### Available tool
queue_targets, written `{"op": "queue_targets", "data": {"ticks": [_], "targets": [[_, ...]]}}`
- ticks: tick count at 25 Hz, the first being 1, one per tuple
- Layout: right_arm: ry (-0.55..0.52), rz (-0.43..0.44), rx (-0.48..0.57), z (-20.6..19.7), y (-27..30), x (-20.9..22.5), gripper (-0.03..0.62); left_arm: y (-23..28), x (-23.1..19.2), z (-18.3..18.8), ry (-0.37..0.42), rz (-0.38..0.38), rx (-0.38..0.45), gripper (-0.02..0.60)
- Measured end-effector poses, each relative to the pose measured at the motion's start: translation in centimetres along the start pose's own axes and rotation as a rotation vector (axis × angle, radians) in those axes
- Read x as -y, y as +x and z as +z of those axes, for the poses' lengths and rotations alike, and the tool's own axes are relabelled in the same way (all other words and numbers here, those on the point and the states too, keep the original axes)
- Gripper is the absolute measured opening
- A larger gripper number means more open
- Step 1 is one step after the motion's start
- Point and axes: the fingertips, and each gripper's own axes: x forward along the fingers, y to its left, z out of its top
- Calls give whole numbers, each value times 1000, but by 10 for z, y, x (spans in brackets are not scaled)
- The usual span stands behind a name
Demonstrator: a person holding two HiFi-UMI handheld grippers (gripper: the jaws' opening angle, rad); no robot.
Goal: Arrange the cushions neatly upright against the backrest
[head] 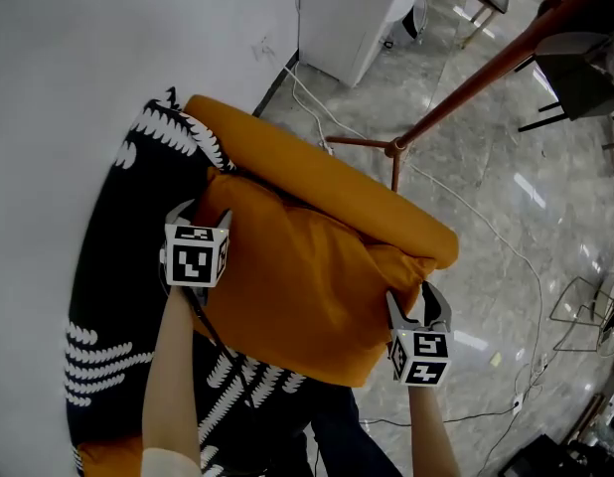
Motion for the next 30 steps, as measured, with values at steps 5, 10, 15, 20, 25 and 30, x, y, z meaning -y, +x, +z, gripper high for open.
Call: {"op": "queue_targets", "data": {"ticks": [5,10,15,20,25,30], "targets": [[34,2,-5,-8,8,3,313,25,3,-18,-26,-24,-56,273],[57,12,4,-9,10,0,266,37,9,-24,-49,-75,-77,260],[58,21,-11,-12,13,-4,214,42,19,-30,-31,-92,-121,161],[55,23,-21,-12,16,-6,160,41,19,-30,38,-54,-116,56],[71,34,-13,-10,6,-4,106,30,21,-25,135,-39,-115,11],[68,47,-3,-7,-9,-10,66,10,17,-22,108,-29,-83,8]]}}
